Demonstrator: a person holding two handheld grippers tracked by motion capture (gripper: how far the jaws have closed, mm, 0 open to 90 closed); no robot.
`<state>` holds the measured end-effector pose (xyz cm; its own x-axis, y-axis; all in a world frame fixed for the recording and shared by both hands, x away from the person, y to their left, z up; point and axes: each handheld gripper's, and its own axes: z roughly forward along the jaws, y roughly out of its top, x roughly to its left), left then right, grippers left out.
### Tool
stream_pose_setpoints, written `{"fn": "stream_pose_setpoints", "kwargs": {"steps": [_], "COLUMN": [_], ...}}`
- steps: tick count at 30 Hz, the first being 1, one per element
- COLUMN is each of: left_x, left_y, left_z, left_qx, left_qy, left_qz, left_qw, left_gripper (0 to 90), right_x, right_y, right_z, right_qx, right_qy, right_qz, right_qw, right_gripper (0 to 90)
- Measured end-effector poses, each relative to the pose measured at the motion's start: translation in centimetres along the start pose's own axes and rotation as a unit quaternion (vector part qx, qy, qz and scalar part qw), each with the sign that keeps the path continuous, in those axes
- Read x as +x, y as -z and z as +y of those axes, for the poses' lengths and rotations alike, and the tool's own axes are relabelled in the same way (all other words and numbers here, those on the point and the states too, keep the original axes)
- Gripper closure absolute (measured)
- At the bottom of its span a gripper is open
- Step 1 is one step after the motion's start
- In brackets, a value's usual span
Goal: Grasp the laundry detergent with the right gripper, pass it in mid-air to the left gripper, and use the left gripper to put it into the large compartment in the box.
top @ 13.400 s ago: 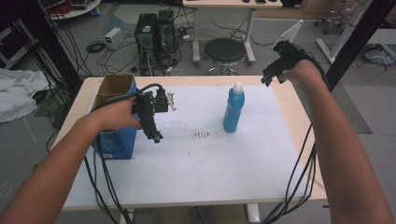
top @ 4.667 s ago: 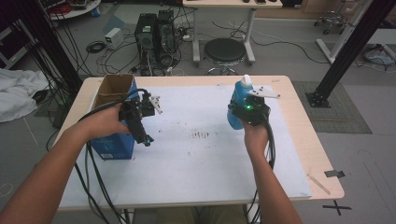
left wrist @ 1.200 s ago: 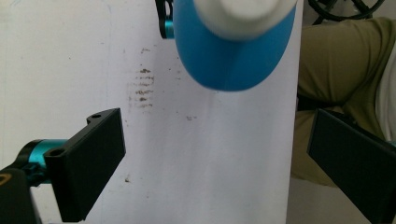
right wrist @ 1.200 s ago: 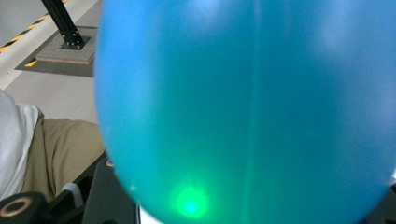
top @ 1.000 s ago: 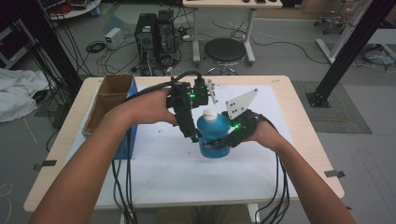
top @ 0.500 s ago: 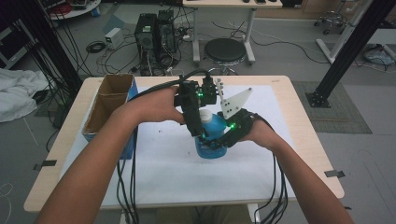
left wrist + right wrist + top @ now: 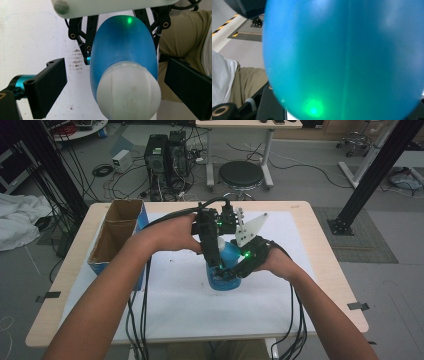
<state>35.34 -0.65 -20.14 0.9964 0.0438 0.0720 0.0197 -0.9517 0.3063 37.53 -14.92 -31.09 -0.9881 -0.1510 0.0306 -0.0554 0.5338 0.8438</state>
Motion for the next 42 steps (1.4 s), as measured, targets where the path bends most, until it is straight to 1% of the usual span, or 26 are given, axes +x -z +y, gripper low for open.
{"fn": "stream_pose_setpoints", "kwargs": {"steps": [8,12,16,18,22,28,31,35,38,42], "left_x": [0.03,-0.07,-0.08,-0.05,-0.03,-0.04,-0.14,-0.13,-0.16,-0.15], "left_y": [-0.56,-0.81,-0.98,-0.91,-0.9,-0.99,-0.95,-0.93,-0.95,-0.99], "left_z": [0.03,0.18,0.24,0.23,0.21,0.25,0.29,0.29,0.27,0.31], "left_qx": [0.008,0.011,0.014,0.013,0.012,0.014,0.011,0.012,0.014,0.016], "left_qy": [0.001,-0.003,-0.002,-0.008,-0.005,-0.009,-0.015,-0.015,-0.018,-0.018], "left_qz": [-0.001,-0.001,0.002,-0.001,0.0,0.001,-0.004,-0.002,-0.004,-0.002], "left_qw": [1.0,0.9999,0.9999,0.9999,0.9999,0.9999,0.9998,0.9998,0.9997,0.9997], "left_gripper": [4.3,4.3,4.4,10.7,10.8,10.9,16.0,16.1,20.3,20.4], "right_x": [0.05,0.07,0.15,0.15,0.12,0.14,0.14,0.16,0.18,0.18], "right_y": [0.08,0.1,0.14,0.16,0.19,0.13,0.11,0.11,0.11,0.15], "right_z": [0.08,0.13,0.15,0.15,0.12,0.12,0.14,0.14,0.15,0.17], "right_qx": [0.001,0.001,0.0,0.001,0.002,0.002,0.001,0.002,0.003,0.001], "right_qy": [-0.002,-0.001,-0.004,-0.003,-0.003,-0.006,-0.007,-0.007,-0.007,-0.008], "right_qz": [-0.001,-0.002,0.0,-0.001,-0.002,-0.001,-0.001,0.0,0.0,-0.001], "right_qw": [1.0,1.0,1.0,1.0,1.0,1.0,1.0,1.0,1.0,1.0], "right_gripper": [44.1,44.1,44.1,44.1,44.1,44.1,44.1,44.1,44.1,44.1]}}
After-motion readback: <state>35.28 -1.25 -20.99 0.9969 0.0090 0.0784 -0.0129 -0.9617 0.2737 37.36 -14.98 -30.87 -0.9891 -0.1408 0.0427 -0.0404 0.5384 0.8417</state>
